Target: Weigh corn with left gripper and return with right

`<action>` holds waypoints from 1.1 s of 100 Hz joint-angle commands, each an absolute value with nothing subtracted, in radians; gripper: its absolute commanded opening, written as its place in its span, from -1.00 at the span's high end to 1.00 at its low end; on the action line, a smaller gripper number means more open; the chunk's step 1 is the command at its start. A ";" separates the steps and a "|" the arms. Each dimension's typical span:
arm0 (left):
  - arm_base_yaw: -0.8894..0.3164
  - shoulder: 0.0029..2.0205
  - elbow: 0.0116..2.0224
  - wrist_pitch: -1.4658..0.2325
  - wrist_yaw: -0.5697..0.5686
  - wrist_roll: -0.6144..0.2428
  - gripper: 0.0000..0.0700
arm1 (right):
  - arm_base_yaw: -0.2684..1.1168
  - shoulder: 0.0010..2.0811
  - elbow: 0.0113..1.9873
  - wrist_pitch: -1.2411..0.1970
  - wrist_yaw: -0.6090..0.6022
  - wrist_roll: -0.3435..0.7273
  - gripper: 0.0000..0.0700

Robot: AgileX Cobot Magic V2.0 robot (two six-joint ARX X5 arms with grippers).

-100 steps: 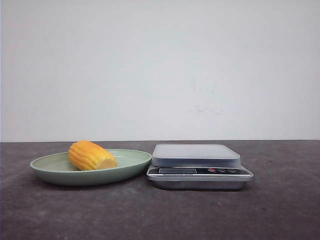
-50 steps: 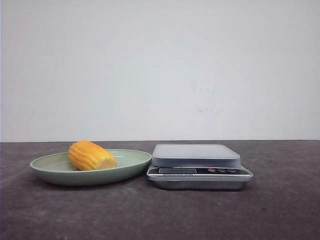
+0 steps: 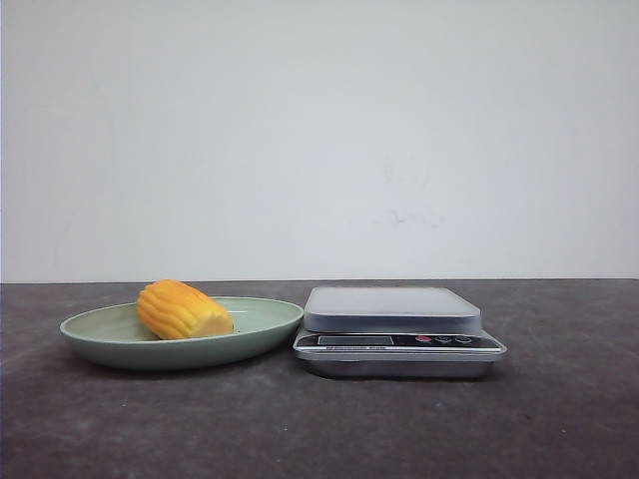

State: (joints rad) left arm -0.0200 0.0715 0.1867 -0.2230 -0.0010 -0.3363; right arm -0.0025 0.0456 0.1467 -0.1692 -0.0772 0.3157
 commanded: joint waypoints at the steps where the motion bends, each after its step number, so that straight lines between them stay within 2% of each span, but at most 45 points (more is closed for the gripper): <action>1: -0.020 0.123 0.294 -0.199 -0.001 -0.404 0.96 | -0.001 0.090 0.239 -0.171 -0.073 0.325 1.00; 21: -0.020 0.388 0.637 -0.300 0.019 -0.358 0.97 | -0.001 0.301 0.514 -0.190 -0.068 0.222 0.97; 25: -0.020 0.435 0.701 -0.319 0.034 -0.327 0.96 | -0.001 0.342 0.567 -0.195 -0.069 0.216 0.83; 30: -0.020 0.487 0.766 -0.325 0.046 -0.315 0.86 | 0.000 0.385 0.626 -0.208 -0.071 0.196 0.49; 34: -0.020 0.520 0.807 -0.321 0.058 -0.314 0.65 | 0.002 0.412 0.665 -0.219 -0.071 0.187 0.16; 38: -0.020 0.544 0.841 -0.317 0.070 -0.315 0.28 | 0.006 0.432 0.698 -0.228 -0.072 0.171 -0.11; 45: -0.020 0.576 0.883 -0.318 0.082 -0.314 -0.40 | 0.016 0.451 0.736 -0.233 -0.072 0.159 -0.29; 49: -0.020 0.587 0.897 -0.324 0.093 -0.314 -0.62 | 0.023 0.457 0.749 -0.233 -0.072 0.147 -0.36; 56: -0.020 0.596 0.912 -0.339 0.127 -0.317 -0.62 | 0.036 0.457 0.764 -0.235 -0.072 0.141 -0.41; 74: -0.029 0.628 0.950 -0.339 0.208 -0.326 -0.62 | 0.057 0.483 0.830 -0.290 -0.069 0.123 -0.41; 94: -0.083 0.764 1.083 -0.327 0.257 -0.344 -0.62 | 0.057 0.633 1.025 -0.357 -0.102 0.180 -0.42; 101: -0.111 0.835 1.151 -0.352 0.271 -0.353 -0.62 | 0.058 0.698 1.100 -0.399 -0.141 0.199 -0.48; 110: -0.163 0.937 1.234 -0.447 0.270 -0.348 -0.62 | 0.064 0.773 1.187 -0.500 -0.175 0.221 -0.67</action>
State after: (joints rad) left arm -0.1364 0.8726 1.1862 -0.3912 0.2634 -0.3420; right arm 0.0570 0.7284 1.1358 -0.4438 -0.1612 0.1844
